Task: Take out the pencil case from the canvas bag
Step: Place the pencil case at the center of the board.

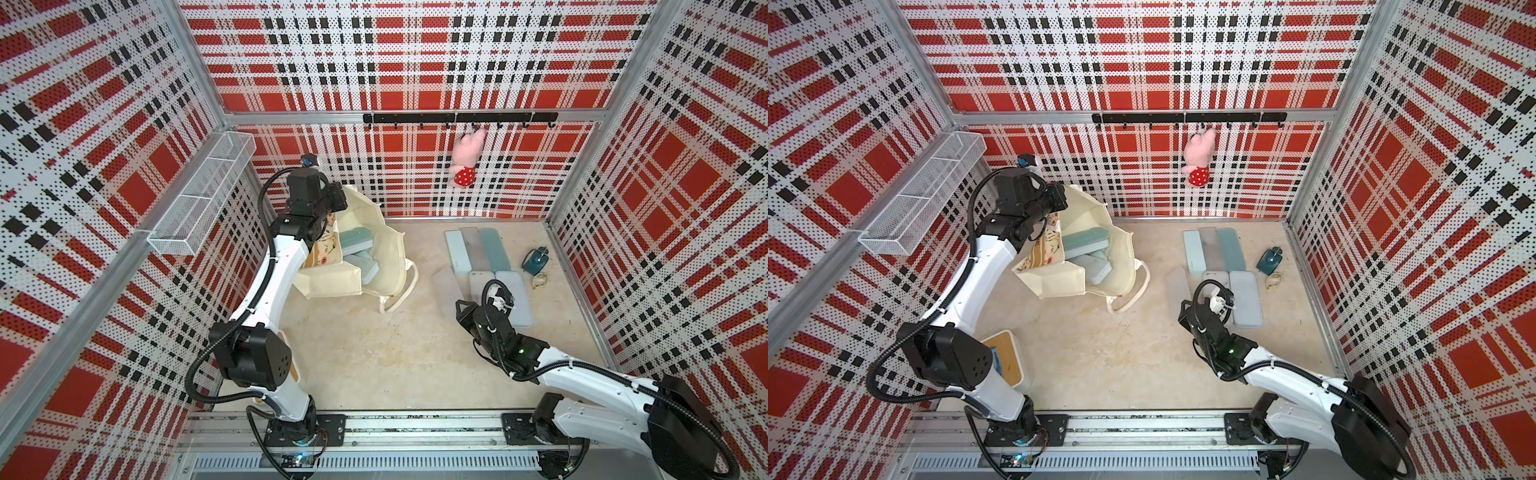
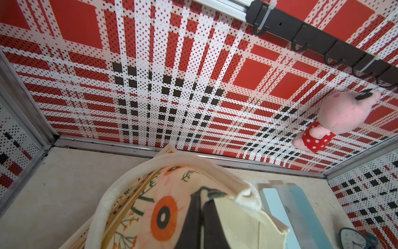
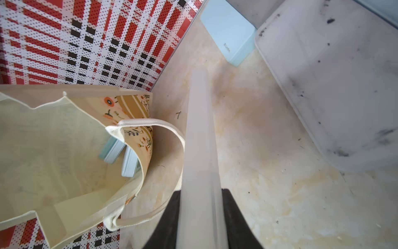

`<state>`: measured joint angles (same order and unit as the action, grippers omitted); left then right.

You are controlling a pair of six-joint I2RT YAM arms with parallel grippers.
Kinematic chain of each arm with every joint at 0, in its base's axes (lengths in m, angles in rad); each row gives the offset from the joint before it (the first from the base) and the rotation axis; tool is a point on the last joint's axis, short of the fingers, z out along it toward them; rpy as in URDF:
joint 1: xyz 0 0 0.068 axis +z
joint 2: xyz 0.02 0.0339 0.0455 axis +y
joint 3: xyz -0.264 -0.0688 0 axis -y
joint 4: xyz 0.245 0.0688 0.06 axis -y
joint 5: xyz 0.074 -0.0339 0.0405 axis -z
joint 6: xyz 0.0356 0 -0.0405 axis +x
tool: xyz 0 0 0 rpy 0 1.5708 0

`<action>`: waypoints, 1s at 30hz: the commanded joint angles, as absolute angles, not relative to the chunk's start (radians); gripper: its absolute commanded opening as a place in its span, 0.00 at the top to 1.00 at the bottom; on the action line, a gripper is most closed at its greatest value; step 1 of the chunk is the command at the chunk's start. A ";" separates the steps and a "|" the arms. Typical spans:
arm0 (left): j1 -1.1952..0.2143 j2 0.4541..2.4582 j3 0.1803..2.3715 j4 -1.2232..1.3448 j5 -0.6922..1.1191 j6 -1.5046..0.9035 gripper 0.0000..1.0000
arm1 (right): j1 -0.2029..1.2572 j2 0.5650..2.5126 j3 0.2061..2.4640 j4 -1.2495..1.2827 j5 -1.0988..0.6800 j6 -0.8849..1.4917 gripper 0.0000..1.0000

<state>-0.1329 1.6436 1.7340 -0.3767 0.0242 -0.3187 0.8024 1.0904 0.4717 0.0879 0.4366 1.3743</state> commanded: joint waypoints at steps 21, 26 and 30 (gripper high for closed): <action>-0.116 1.577 1.677 -0.215 0.096 -0.363 1.00 | 0.757 1.234 0.498 0.001 0.466 1.287 0.25; -0.056 1.590 1.687 -0.212 0.153 -0.395 1.00 | 0.726 1.361 0.641 -0.120 0.400 1.041 0.25; -0.020 1.570 1.675 -0.204 0.180 -0.405 1.00 | 0.726 1.480 0.790 -0.207 0.330 0.826 0.25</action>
